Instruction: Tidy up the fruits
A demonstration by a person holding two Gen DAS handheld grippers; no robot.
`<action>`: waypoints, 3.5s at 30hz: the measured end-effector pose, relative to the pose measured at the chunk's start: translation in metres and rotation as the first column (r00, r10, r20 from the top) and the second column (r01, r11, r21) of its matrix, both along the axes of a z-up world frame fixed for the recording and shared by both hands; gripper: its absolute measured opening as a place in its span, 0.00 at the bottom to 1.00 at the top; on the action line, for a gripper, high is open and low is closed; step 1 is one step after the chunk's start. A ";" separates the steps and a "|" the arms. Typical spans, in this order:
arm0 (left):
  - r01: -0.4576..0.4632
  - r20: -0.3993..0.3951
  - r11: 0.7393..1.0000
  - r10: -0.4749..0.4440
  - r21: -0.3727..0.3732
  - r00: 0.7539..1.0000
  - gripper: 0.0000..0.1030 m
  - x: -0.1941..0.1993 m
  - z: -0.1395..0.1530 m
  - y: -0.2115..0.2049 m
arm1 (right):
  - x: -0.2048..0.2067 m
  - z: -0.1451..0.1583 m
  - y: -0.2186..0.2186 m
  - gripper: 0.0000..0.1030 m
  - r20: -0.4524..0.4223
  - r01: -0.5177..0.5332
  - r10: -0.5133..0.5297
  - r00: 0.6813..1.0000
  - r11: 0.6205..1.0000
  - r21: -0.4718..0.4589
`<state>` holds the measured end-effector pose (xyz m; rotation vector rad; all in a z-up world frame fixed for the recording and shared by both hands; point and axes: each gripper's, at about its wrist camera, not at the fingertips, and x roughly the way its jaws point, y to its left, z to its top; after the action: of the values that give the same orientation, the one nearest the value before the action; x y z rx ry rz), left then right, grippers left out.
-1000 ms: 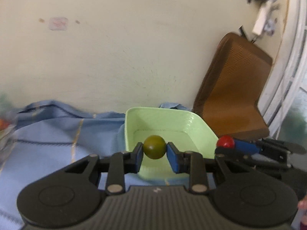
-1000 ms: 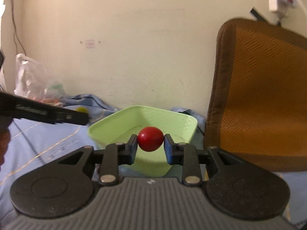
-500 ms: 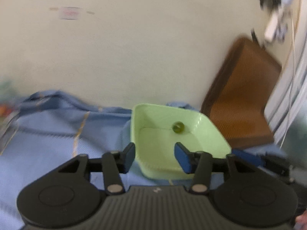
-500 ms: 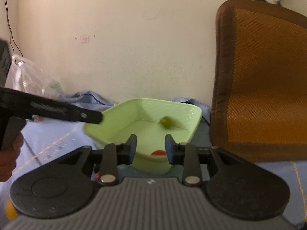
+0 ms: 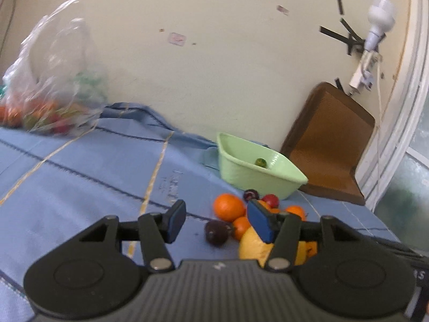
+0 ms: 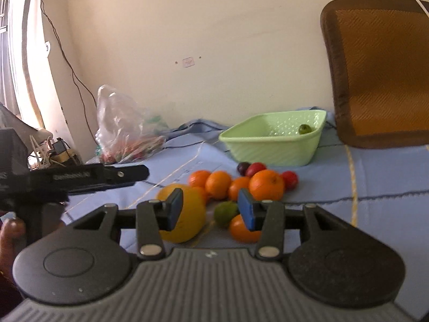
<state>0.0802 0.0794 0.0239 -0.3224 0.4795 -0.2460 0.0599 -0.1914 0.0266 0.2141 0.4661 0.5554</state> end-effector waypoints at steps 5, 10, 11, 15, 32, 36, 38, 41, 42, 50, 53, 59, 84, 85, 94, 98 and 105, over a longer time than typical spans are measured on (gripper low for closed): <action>-0.037 -0.001 0.999 0.037 -0.027 0.999 0.51 -0.002 -0.007 0.013 | -0.008 -0.002 0.010 0.49 -0.002 0.047 -0.047 0.999 0.999 -0.006; -0.061 -0.007 0.993 0.061 -0.098 0.998 0.53 -0.005 -0.007 0.026 | -0.010 -0.006 0.022 0.49 -0.013 0.060 -0.060 0.998 0.998 -0.019; -0.068 -0.006 0.992 0.067 -0.106 0.998 0.53 -0.006 -0.007 0.028 | -0.009 -0.006 0.026 0.49 -0.011 0.060 -0.060 0.998 0.998 -0.026; -0.071 -0.007 0.990 0.070 -0.121 0.997 0.54 -0.007 -0.006 0.031 | -0.007 -0.005 0.037 0.53 0.002 0.044 -0.044 0.999 0.997 -0.070; -0.072 -0.052 0.989 0.066 -0.132 0.996 0.58 -0.004 -0.010 0.033 | -0.005 -0.007 0.065 0.57 0.040 -0.024 0.032 0.999 0.984 -0.178; -0.086 -0.060 0.985 0.078 -0.148 0.995 0.58 -0.004 -0.010 0.036 | -0.013 -0.001 0.070 0.57 0.069 -0.083 0.097 0.993 0.979 -0.188; -0.094 -0.066 0.984 0.085 -0.153 0.994 0.59 -0.004 -0.011 0.037 | -0.015 0.001 0.071 0.57 0.074 -0.102 0.117 0.990 0.977 -0.185; -0.099 -0.073 0.983 0.088 -0.157 0.993 0.59 -0.002 -0.011 0.038 | -0.018 0.003 0.072 0.57 0.072 -0.131 0.145 0.987 0.977 -0.169; -0.098 -0.075 0.983 0.087 -0.157 0.993 0.59 -0.002 -0.011 0.038 | -0.019 0.004 0.072 0.57 0.071 -0.141 0.154 0.985 0.976 -0.166; -0.083 -0.083 0.983 0.070 -0.166 0.994 0.60 -0.001 -0.011 0.038 | -0.024 0.011 0.071 0.57 0.005 -0.283 0.284 0.959 0.957 -0.066; -0.080 -0.086 0.982 0.066 -0.168 0.994 0.60 -0.001 -0.012 0.038 | -0.027 0.012 0.075 0.57 -0.032 -0.352 0.351 0.936 0.935 -0.029; -0.083 -0.099 0.982 0.066 -0.172 0.993 0.60 0.002 -0.013 0.040 | -0.034 0.006 0.086 0.57 -0.111 -0.435 0.429 0.896 0.900 -0.033; -0.113 -0.119 0.986 0.099 -0.124 0.988 0.68 0.005 -0.017 0.040 | -0.045 0.007 0.064 0.64 -0.107 -0.335 0.327 0.939 0.940 -0.065; -0.114 -0.118 0.986 0.099 -0.123 0.988 0.69 0.005 -0.016 0.040 | -0.044 0.006 0.062 0.64 -0.107 -0.332 0.325 0.940 0.941 -0.064; -0.108 -0.117 0.985 0.092 -0.132 0.989 0.71 0.004 -0.016 0.039 | -0.039 -0.002 0.063 0.64 -0.127 -0.310 0.301 0.945 0.948 -0.065; -0.099 -0.115 0.985 0.082 -0.144 0.990 0.71 0.003 -0.015 0.039 | -0.035 -0.005 0.062 0.64 -0.136 -0.288 0.278 0.951 0.955 -0.062; -0.067 -0.103 0.986 0.051 -0.154 0.993 0.71 0.002 -0.013 0.036 | -0.029 -0.013 0.065 0.64 -0.159 -0.271 0.256 0.953 0.959 -0.082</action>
<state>0.0817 0.1157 0.0111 -0.5037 0.5488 -0.2107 0.0311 -0.1264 0.0136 0.0941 0.6715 0.7787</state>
